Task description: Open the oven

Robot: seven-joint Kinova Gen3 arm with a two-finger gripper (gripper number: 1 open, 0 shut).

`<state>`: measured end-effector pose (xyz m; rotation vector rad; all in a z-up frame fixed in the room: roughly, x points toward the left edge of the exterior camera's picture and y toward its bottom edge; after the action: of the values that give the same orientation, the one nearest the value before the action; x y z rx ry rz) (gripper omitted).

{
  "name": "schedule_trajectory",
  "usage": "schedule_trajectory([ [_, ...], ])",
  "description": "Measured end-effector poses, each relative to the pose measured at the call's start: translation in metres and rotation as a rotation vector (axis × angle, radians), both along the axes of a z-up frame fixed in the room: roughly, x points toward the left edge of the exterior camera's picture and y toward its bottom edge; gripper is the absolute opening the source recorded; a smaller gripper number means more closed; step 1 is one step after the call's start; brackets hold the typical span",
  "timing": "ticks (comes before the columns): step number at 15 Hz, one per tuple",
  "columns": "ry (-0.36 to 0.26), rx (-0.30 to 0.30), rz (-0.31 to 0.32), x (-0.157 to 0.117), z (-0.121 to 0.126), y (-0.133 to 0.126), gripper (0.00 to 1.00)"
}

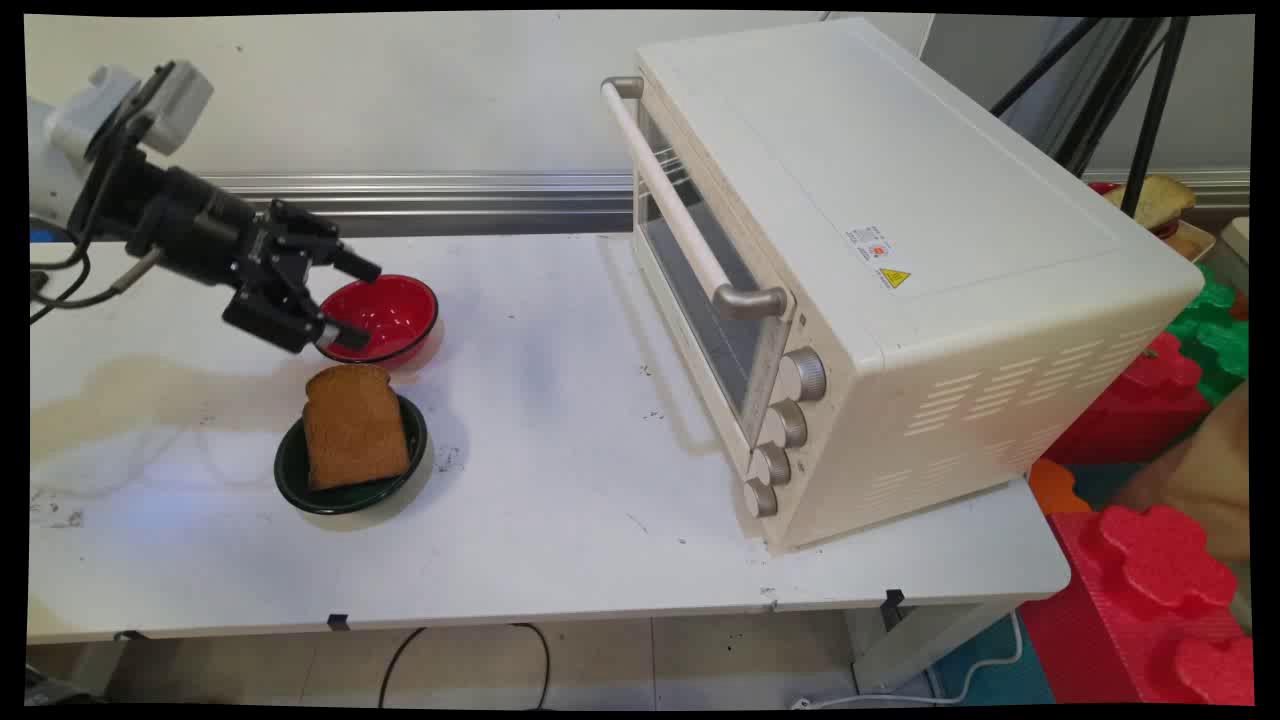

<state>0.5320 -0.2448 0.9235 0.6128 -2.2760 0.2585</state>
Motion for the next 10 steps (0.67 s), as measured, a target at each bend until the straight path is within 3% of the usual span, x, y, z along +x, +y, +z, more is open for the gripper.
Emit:
schedule_trajectory([
  [10,0.143,-0.088,0.019,-0.035,0.032,-0.03,1.0],
])
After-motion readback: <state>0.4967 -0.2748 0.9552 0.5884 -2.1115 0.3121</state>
